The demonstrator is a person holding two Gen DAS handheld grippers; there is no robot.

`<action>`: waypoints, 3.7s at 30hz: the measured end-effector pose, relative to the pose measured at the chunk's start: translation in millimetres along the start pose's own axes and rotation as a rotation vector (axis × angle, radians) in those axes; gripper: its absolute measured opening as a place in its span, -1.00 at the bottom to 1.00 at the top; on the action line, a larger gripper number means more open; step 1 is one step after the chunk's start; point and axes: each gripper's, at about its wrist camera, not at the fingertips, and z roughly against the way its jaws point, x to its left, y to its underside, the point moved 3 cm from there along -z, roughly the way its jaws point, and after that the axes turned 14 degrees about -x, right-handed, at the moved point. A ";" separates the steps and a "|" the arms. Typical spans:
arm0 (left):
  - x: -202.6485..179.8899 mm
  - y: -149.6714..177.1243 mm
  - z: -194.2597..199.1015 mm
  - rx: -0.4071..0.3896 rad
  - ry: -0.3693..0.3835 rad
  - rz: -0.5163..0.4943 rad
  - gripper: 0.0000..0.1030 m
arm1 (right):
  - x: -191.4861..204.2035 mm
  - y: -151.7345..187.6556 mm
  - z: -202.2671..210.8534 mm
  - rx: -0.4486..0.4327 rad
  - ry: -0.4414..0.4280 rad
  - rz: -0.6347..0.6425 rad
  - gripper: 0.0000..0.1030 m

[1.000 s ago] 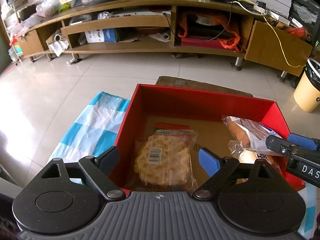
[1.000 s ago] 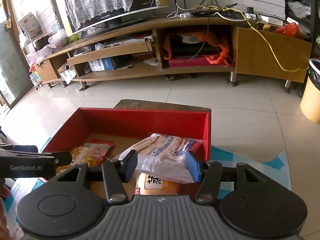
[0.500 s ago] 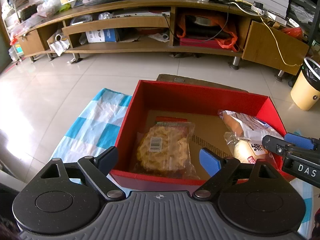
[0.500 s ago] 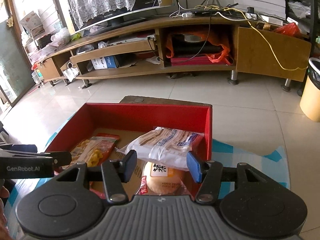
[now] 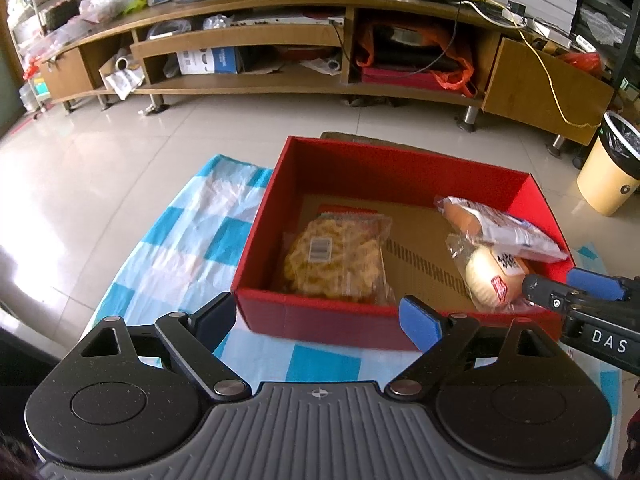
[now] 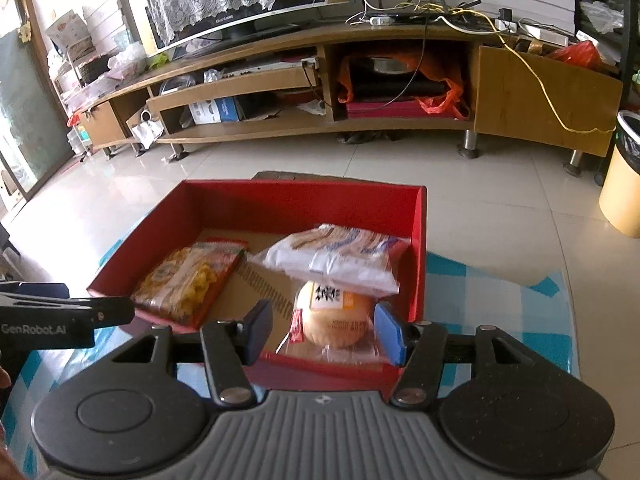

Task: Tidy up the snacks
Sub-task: 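Withdraw both open tools up from the red box, then move both open tools down toward the snacks on the cloth, then grasp the silver packet with the left tool while the right tool grasps the brown jerky bag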

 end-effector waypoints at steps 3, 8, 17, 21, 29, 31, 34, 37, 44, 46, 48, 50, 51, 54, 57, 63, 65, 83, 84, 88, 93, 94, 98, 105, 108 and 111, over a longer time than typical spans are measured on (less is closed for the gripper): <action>-0.2 5.6 5.1 0.007 0.000 0.000 0.79 | 1.0 4.4 4.6 0.005 -0.005 0.001 0.09; 0.7 14.4 13.8 0.015 0.000 -0.002 0.79 | 5.0 9.3 12.7 0.010 -0.018 0.008 0.09; 13.7 28.3 26.8 0.035 -0.005 0.021 0.79 | 12.9 17.5 27.5 0.009 -0.036 0.018 0.12; 18.8 35.4 34.2 0.045 -0.005 0.028 0.79 | 18.3 23.8 32.5 0.023 -0.048 0.023 0.12; 38.1 66.7 49.6 0.116 -0.007 0.068 0.79 | 44.3 45.9 40.1 0.070 -0.104 0.085 0.12; 43.1 73.6 55.7 0.127 -0.012 0.073 0.79 | 50.4 52.5 42.2 0.085 -0.117 0.098 0.13; 51.2 83.5 63.8 0.140 -0.021 0.082 0.79 | 58.6 63.2 45.7 0.109 -0.136 0.115 0.15; 58.9 93.2 70.0 0.159 -0.029 0.097 0.79 | 66.0 74.0 49.5 0.136 -0.159 0.123 0.15; 74.9 111.8 76.8 0.200 -0.072 0.124 0.79 | 78.9 86.7 54.9 0.169 -0.195 0.153 0.17; 81.1 117.3 74.0 0.218 -0.098 0.130 0.79 | 79.2 87.1 55.6 0.172 -0.201 0.151 0.19; 86.9 121.1 70.2 0.235 -0.123 0.142 0.79 | 79.5 87.9 56.9 0.177 -0.207 0.149 0.19; 91.7 124.3 64.9 0.253 -0.132 0.167 0.79 | 80.5 88.9 57.0 0.183 -0.213 0.150 0.19; 92.6 125.5 61.7 0.263 -0.130 0.181 0.79 | 81.2 89.7 56.9 0.186 -0.216 0.153 0.19; 92.5 128.8 53.5 0.285 -0.137 0.196 0.79 | 82.2 91.9 55.7 0.194 -0.219 0.157 0.20; 91.7 134.5 45.1 0.314 -0.146 0.197 0.65 | 81.4 94.2 53.1 0.208 -0.220 0.161 0.20; 91.8 134.8 53.4 0.302 -0.139 0.178 0.22 | 82.9 101.6 44.1 0.253 -0.236 0.180 0.28; 91.7 135.2 55.6 0.306 -0.125 0.176 0.17 | 84.3 103.6 41.8 0.261 -0.244 0.184 0.28; 85.8 140.1 54.9 0.321 -0.049 0.155 0.50 | 110.3 118.3 22.1 0.288 -0.303 0.265 0.72; 83.6 140.6 54.2 0.321 -0.053 0.143 0.51 | 111.5 119.5 20.6 0.281 -0.302 0.264 0.77; 79.7 142.5 53.1 0.314 -0.083 0.090 0.63 | 118.9 127.4 18.7 0.246 -0.293 0.342 0.92; 90.7 144.4 51.4 0.323 -0.095 0.132 0.67 | 112.1 122.9 21.8 0.229 -0.295 0.325 0.70; 89.2 144.9 52.4 0.320 -0.093 0.126 0.65 | 109.5 121.6 24.5 0.228 -0.295 0.316 0.65; 88.5 144.4 56.3 0.329 -0.072 0.134 0.50 | 95.6 115.1 41.5 0.220 -0.279 0.227 0.03; 93.1 143.3 55.9 0.335 -0.072 0.183 0.63 | 74.4 118.0 57.8 0.223 -0.217 0.096 -0.12; 88.4 142.8 51.5 0.320 -0.096 0.157 0.75 | 73.2 119.0 52.1 0.230 -0.205 0.073 0.25; 78.6 140.4 48.7 0.289 -0.139 0.085 0.88 | 80.5 123.0 45.6 0.227 -0.206 0.093 0.41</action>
